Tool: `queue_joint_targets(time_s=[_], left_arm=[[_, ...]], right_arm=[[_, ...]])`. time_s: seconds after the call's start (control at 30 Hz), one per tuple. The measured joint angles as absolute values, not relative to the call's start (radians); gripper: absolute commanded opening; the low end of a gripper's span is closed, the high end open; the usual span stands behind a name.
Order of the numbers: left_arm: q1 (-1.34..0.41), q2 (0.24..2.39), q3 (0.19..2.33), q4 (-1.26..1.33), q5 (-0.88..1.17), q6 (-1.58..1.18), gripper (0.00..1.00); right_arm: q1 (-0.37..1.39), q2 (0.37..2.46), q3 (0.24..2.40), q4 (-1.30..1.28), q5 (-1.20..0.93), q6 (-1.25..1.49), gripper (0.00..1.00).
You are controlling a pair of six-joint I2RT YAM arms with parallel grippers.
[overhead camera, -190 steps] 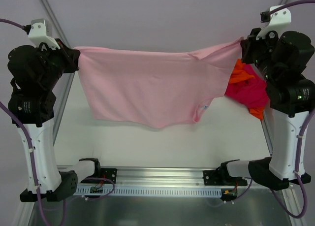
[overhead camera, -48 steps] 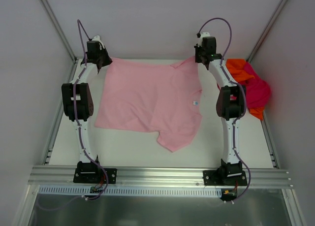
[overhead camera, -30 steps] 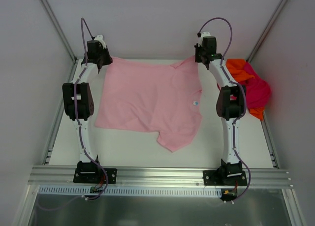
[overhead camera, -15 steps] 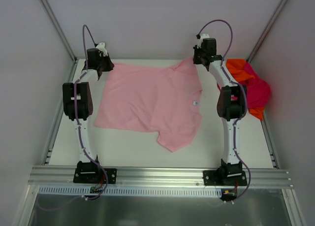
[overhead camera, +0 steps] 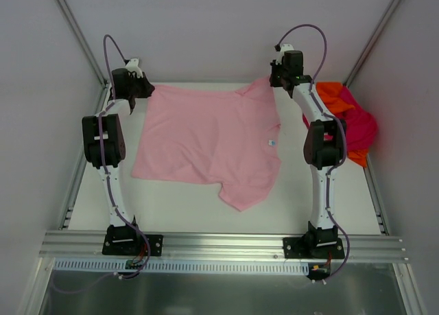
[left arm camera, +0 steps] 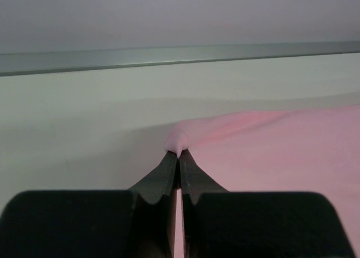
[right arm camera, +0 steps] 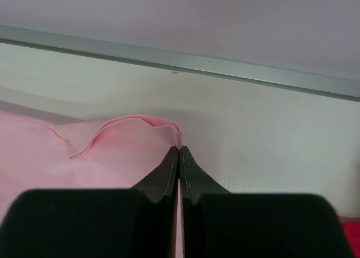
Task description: Fold and stack the t-shirts
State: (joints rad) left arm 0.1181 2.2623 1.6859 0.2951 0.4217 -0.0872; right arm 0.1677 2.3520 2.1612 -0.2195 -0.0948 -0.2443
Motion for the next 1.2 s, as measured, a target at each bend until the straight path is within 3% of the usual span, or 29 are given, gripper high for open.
queue_joint_targets(time_s=[1.2], left_arm=[[0.133, 2.257, 1.631, 0.376, 0.415, -0.052, 0.00]], right_arm=[[0.154, 2.352, 2.161, -0.219, -0.093, -0.239, 0.01]])
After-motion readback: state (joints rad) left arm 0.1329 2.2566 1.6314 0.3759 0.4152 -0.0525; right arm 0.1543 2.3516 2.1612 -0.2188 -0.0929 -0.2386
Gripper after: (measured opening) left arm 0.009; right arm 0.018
